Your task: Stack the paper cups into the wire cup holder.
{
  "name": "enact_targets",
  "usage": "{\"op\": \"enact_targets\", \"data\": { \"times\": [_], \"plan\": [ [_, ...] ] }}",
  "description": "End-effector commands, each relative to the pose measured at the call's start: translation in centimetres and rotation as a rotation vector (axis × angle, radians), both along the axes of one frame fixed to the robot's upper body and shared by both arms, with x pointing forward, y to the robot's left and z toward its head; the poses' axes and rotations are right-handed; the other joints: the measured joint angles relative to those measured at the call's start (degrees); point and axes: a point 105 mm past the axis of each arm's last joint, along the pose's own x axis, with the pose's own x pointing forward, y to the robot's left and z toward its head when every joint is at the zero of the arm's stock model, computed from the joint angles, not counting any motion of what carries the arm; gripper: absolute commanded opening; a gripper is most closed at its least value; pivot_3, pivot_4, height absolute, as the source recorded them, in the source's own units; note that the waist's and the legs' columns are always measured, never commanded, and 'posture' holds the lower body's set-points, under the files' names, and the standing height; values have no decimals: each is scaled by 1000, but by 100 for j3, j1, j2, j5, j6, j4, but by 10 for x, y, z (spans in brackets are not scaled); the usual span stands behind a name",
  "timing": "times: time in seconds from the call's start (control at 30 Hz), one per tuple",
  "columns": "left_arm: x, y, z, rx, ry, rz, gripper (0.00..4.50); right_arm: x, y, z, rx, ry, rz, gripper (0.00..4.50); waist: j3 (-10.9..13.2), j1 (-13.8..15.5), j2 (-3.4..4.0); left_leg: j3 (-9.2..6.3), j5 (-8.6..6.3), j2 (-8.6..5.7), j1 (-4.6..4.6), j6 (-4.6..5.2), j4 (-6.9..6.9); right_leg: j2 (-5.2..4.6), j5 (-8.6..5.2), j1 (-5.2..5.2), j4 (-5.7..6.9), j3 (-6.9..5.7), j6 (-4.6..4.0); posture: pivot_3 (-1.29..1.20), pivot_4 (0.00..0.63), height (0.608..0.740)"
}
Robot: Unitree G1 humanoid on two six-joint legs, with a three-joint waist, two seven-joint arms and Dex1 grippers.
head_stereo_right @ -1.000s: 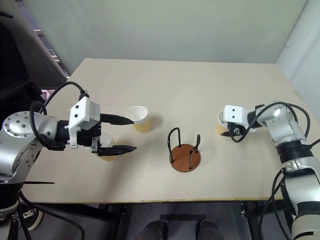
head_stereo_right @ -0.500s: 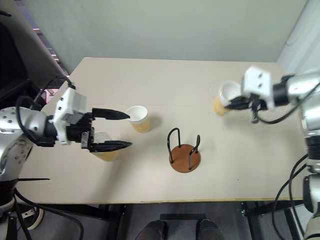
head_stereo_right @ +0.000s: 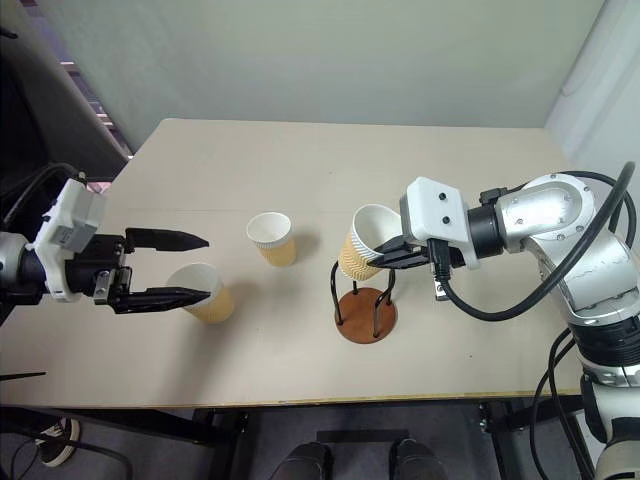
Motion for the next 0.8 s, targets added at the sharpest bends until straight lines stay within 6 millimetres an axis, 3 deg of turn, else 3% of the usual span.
{"op": "enact_targets", "data": {
  "times": [0.03,0.07,0.17,0.33,0.4,0.53,0.63,0.8],
  "plan": [
    [-5,1,13,13,-68,9,4500,-5,0,1,-30,-28,29,51,0,-2,0,0,-1,1,0,0,-2,1,1,-1,0,0,1,0,150,740],
    [-6,2,14,16,-69,12,4500,-6,0,0,-34,-22,35,51,0,-2,0,0,-1,1,0,-1,-4,2,1,-1,0,-1,2,0,150,740],
    [-6,3,13,26,-72,18,4500,-8,0,-5,-56,-9,51,683,0,0,0,0,-3,2,1,-3,-13,3,12,-3,1,-2,21,0,150,740],
    [-3,13,12,87,-83,56,4500,-8,1,-6,-63,-10,52,2444,0,-1,0,0,-5,3,-1,-4,-13,3,18,-6,0,-3,31,0,150,740],
    [3,26,14,139,-99,110,4500,-4,-3,-1,-45,-21,18,3169,0,-1,0,0,-5,4,0,-4,-13,4,18,-6,0,-2,30,0,150,740],
    [11,56,7,358,-101,182,4500,15,-35,32,136,-20,-148,4489,0,4,0,0,-5,6,-1,-4,-11,3,-2,-8,2,-1,-3,0,150,740],
    [11,64,-7,479,-64,161,4500,1,-55,47,316,108,-136,4489,-2,71,-2,-1,-6,0,-6,-1,-12,-1,-5,-9,-2,0,-8,0,150,740],
    [21,60,-32,545,-27,99,4500,-8,-54,30,302,123,-171,4489,-6,84,-10,-1,-21,1,-9,-7,-17,1,-8,-13,0,-3,7,0,150,740]
  ]
}}
